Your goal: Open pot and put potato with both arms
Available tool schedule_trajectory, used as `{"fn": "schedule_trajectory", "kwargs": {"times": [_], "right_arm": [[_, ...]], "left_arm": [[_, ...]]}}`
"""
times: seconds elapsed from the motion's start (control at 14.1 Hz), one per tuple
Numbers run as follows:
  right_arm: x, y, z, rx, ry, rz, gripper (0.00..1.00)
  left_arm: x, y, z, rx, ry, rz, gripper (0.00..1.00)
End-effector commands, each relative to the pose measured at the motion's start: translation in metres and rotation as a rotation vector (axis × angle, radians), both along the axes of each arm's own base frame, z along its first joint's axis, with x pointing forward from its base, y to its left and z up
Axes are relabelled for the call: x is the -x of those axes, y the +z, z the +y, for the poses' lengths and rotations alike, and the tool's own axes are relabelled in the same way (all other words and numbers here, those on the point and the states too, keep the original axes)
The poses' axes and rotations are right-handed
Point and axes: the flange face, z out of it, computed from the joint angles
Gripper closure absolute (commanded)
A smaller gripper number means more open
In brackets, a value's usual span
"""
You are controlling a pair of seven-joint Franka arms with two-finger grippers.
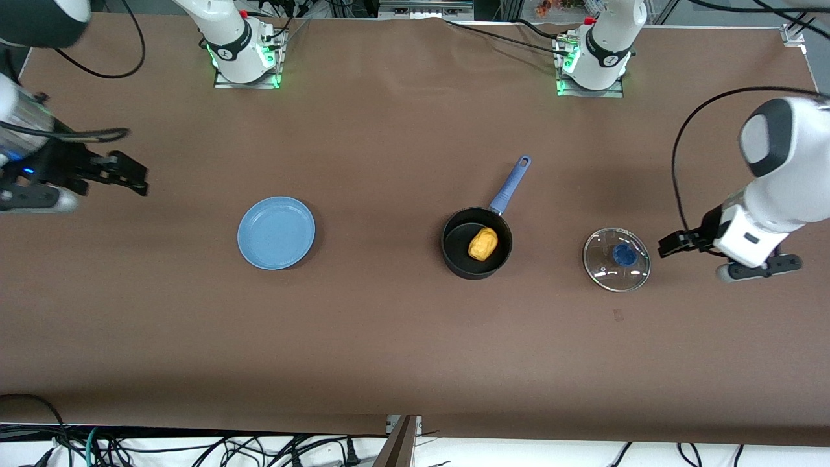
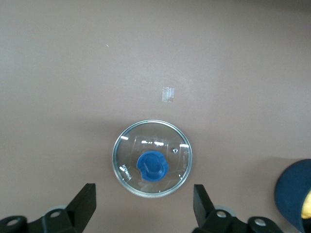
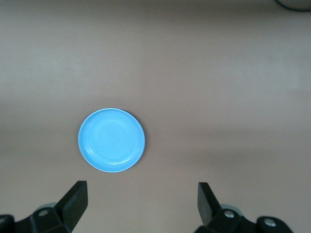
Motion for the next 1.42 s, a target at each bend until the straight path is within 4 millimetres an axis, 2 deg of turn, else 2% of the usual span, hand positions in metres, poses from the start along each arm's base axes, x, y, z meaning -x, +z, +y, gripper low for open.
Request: {"fn": "schedule_trajectory", "kwargs": {"times": [0.0,0.14,0.35,0.5,0.64,0.92,1.06,1.35], "right_arm": [[0.022,-0.007,-0.007,0.03,0.033,0.03,0.0],[0.028,-0.012,-0.012,0.028,0.097,0.049,0.0],[0.02,-0.008,-0.013,0.019,0.1,0.043,0.0],[0.019,-0.008,-0.014,0.021,0.103,0.043,0.0],[0.019,-0.008,-0.014,0.023,0.105,0.043,0.0],[0.018,-0.008,-0.014,0.027,0.105,0.04,0.0],[0.018,-0.008,-0.013,0.024,0.106,0.04,0.0],[0.018,-0.008,-0.011,0.023,0.11,0.04,0.0]], "left_arm": [[0.002,0.033,0.0,0.017,-0.012,0.008,0.03],[0.005,0.048,-0.001,0.008,-0.009,-0.012,0.0],[0.011,0.06,0.0,0.002,-0.013,0.008,0.0],[0.008,0.089,0.0,0.004,-0.012,-0.014,0.0],[0.009,0.105,-0.003,0.009,-0.019,-0.009,0.0],[0.01,0.126,-0.013,0.035,-0.025,-0.015,0.0],[0.011,0.13,-0.025,0.038,-0.048,-0.007,0.0],[0.012,0.142,-0.027,0.038,-0.049,-0.013,0.0]]}}
